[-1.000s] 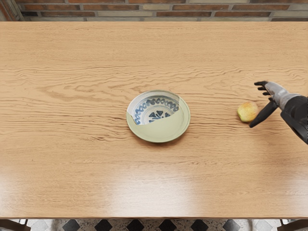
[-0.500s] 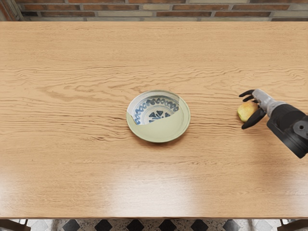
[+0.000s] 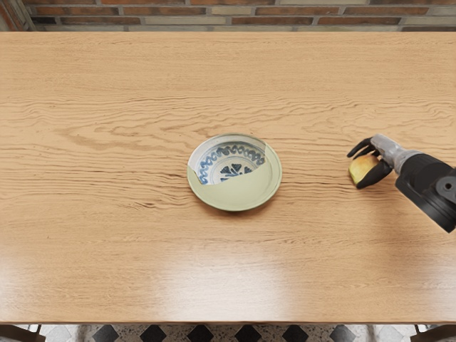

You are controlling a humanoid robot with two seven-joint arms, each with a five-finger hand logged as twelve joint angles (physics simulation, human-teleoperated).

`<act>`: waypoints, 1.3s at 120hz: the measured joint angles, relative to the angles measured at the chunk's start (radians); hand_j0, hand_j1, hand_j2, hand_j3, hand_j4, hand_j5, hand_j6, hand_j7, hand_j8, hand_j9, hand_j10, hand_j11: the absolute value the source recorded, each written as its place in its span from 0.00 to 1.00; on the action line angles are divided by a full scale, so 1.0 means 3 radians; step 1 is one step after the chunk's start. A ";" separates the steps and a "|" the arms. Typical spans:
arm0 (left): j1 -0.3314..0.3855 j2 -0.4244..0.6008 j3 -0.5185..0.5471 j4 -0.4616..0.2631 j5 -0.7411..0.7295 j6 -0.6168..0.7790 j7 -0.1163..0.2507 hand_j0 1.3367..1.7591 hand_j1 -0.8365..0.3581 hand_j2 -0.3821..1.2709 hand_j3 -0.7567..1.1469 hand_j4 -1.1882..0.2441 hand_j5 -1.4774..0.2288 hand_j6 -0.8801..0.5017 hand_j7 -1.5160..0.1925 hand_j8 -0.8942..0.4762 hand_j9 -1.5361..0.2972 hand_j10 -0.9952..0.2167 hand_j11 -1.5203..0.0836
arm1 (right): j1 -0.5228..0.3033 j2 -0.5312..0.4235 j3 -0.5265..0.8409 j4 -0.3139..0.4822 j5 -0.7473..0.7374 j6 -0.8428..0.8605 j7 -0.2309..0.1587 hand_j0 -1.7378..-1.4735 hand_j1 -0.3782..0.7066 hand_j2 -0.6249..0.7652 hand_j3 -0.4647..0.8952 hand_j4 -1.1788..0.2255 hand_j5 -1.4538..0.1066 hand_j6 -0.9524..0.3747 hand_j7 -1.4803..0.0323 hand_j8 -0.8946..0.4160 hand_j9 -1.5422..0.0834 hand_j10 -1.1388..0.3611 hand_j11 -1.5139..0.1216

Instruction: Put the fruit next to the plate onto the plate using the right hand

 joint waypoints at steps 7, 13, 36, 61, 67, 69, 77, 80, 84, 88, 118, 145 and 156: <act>0.0000 0.0000 0.0001 0.0000 0.0001 -0.0001 0.0000 0.76 0.99 0.23 0.40 0.82 0.86 0.63 0.88 0.65 0.83 0.82 0.94 | 0.0007 -0.0004 0.0003 0.0000 0.0010 0.0008 -0.0005 0.31 0.52 0.53 0.34 0.44 0.49 0.38 0.51 0.44 0.51 0.48 0.49; 0.0000 0.0000 0.0001 0.0000 0.0002 0.0000 0.0000 0.76 0.99 0.23 0.40 0.82 0.86 0.63 0.88 0.65 0.83 0.82 0.94 | 0.0017 -0.0007 0.0006 0.0000 0.0017 0.0013 -0.0008 0.31 0.51 0.56 0.34 0.44 0.48 0.36 0.51 0.42 0.51 0.46 0.48; 0.0000 0.0000 0.0006 0.0000 0.0006 0.0000 0.0000 0.76 0.99 0.23 0.40 0.82 0.86 0.63 0.88 0.65 0.83 0.82 0.94 | 0.0066 -0.0019 0.0049 0.0002 0.0060 0.0087 -0.0017 0.31 0.52 0.66 0.34 0.43 0.47 0.31 0.50 0.37 0.49 0.43 0.47; 0.0036 0.0000 0.0014 0.0009 0.0020 0.0000 0.0000 0.76 0.99 0.23 0.40 0.82 0.86 0.63 0.88 0.65 0.83 0.82 0.94 | 0.0146 -0.0020 0.0079 0.0011 0.0150 0.0175 -0.0027 0.30 0.53 0.70 0.34 0.43 0.46 0.30 0.49 0.36 0.49 0.43 0.47; 0.0045 0.0000 0.0015 0.0011 0.0022 0.0000 0.0000 0.76 0.99 0.23 0.40 0.82 0.86 0.63 0.88 0.65 0.83 0.82 0.94 | 0.0171 -0.0017 0.0082 0.0017 0.0164 0.0190 -0.0063 0.30 0.53 0.70 0.34 0.43 0.46 0.30 0.49 0.36 0.49 0.43 0.47; 0.0046 0.0000 0.0016 0.0012 0.0022 0.0000 0.0000 0.76 0.99 0.23 0.40 0.82 0.86 0.63 0.88 0.65 0.83 0.82 0.94 | 0.0180 -0.0015 0.0083 0.0019 0.0167 0.0194 -0.0075 0.30 0.53 0.70 0.34 0.43 0.46 0.30 0.49 0.36 0.49 0.43 0.47; 0.0046 0.0000 0.0017 0.0014 0.0024 0.0001 0.0000 0.76 0.99 0.23 0.40 0.82 0.86 0.63 0.88 0.65 0.83 0.82 0.94 | 0.0206 -0.0005 0.0084 0.0026 0.0177 0.0204 -0.0106 0.30 0.53 0.70 0.34 0.43 0.46 0.30 0.49 0.36 0.49 0.43 0.47; 0.0050 0.0000 0.0017 0.0014 0.0024 0.0001 0.0000 0.76 0.99 0.23 0.40 0.82 0.86 0.63 0.88 0.65 0.83 0.82 0.94 | 0.0215 -0.0001 0.0085 0.0029 0.0181 0.0206 -0.0114 0.30 0.54 0.71 0.34 0.43 0.46 0.30 0.49 0.36 0.49 0.43 0.47; 0.0064 0.0000 0.0017 0.0015 0.0024 0.0001 0.0000 0.76 0.99 0.23 0.40 0.82 0.86 0.63 0.88 0.65 0.83 0.82 0.94 | 0.0233 0.0004 0.0084 0.0032 0.0198 0.0210 -0.0122 0.30 0.54 0.71 0.34 0.43 0.46 0.30 0.49 0.36 0.49 0.43 0.47; 0.0069 0.0000 0.0017 0.0017 0.0025 0.0001 0.0000 0.76 0.99 0.23 0.40 0.82 0.86 0.63 0.88 0.65 0.83 0.82 0.94 | 0.0250 0.0011 0.0084 0.0036 0.0213 0.0213 -0.0127 0.30 0.54 0.71 0.34 0.43 0.46 0.30 0.49 0.36 0.49 0.43 0.47; 0.0107 0.0000 0.0018 0.0023 0.0025 0.0001 0.0000 0.76 0.99 0.23 0.40 0.82 0.86 0.63 0.88 0.65 0.83 0.82 0.94 | 0.0344 0.0144 0.0086 0.0057 0.0259 0.0237 -0.0140 0.30 0.54 0.71 0.34 0.43 0.46 0.30 0.49 0.36 0.49 0.43 0.47; 0.0131 0.0000 0.0018 0.0025 0.0025 0.0001 0.0000 0.76 0.99 0.23 0.40 0.82 0.86 0.63 0.88 0.65 0.83 0.82 0.94 | 0.0421 0.0271 0.0088 0.0061 0.0264 0.0226 -0.0141 0.30 0.54 0.72 0.34 0.43 0.46 0.30 0.49 0.36 0.49 0.43 0.47; 0.0133 0.0000 0.0018 0.0026 0.0025 0.0001 0.0000 0.76 0.99 0.23 0.40 0.82 0.86 0.63 0.88 0.65 0.83 0.82 0.94 | 0.0458 0.0317 0.0105 0.0061 0.0298 0.0236 -0.0141 0.30 0.54 0.71 0.34 0.43 0.46 0.30 0.49 0.36 0.49 0.43 0.47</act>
